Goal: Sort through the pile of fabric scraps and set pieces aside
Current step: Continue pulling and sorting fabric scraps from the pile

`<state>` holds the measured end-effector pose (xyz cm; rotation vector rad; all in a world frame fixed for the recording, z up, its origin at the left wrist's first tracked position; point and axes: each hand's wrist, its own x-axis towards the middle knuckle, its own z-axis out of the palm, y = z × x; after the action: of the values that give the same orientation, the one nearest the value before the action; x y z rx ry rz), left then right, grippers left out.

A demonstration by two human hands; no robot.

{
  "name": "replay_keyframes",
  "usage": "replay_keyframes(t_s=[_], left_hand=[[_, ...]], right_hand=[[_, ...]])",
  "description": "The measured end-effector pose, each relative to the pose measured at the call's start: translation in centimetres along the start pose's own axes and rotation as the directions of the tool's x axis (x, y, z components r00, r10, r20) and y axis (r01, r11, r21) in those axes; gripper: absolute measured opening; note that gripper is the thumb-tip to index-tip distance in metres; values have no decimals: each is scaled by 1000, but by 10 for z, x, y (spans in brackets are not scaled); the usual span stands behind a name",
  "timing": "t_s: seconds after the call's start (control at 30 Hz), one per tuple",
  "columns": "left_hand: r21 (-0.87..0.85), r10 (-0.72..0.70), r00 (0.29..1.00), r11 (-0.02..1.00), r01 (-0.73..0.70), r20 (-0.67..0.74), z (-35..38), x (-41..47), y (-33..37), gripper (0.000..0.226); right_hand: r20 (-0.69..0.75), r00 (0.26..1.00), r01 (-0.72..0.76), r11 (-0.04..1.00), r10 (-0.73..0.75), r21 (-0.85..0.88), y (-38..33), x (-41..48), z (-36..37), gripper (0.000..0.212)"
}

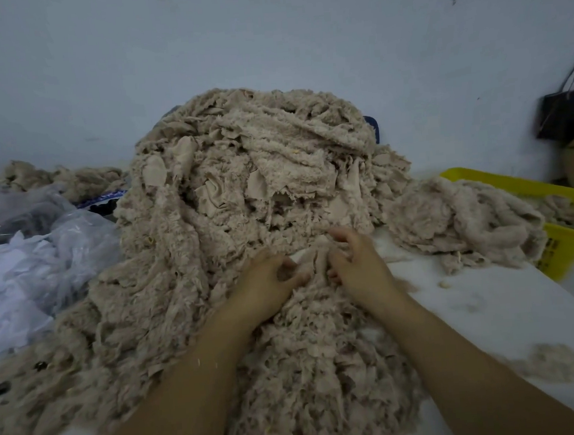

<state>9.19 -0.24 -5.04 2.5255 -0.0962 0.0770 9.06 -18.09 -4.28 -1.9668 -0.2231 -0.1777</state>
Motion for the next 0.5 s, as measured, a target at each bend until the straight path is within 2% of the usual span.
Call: replay_keyframes(t_s=[0.03,0.07,0.13,0.2,0.23,0.27,0.3,0.37,0.43,0.47,0.5], left_hand=[[-16,49,999,999,-49,11,1,-2,3,16],[-69,103,995,992,-103,0,1,-4,7,13],[-220,177,982,957,-188,-66,-2,-10,11,19],[-414,172,974,884,-219,-149,-7,-17,20,23],[-512,134,974,833,-210,-181,-9,-19,23,23],[-623,69,976,760,-185,-206,-11,-21,26,23],[-739,-9,978,656,-152,-209,-16,-21,29,24],[-937,-133,981,339,-88,-141,-24,-19,27,26],[-996,-156,987,93,-8,-23,-32,-17,24,27],[-999,-160,986,10,38,36,-35,-18,24,30],[-997,-187,980,-29,68,72,-36,-16,21,36]], right_hand=[[52,998,50,997,-46,-60,1,-1,0,40],[109,990,99,992,-90,-82,0,-2,1,44],[224,966,147,987,-130,-60,-4,-5,2,45],[265,956,139,990,-126,-33,-6,-7,4,29],[236,964,138,990,-126,-35,-7,-7,5,16],[189,973,141,989,-131,-44,-7,-7,5,10],[141,982,136,989,-127,-58,-6,-6,4,12],[59,995,82,996,-80,-37,-5,-4,-2,18],[7,999,44,999,-44,28,-6,-4,-8,22],[-4,1000,27,997,-27,66,-7,-4,-9,24],[-7,1000,8,994,-8,110,-9,-4,-9,26]])
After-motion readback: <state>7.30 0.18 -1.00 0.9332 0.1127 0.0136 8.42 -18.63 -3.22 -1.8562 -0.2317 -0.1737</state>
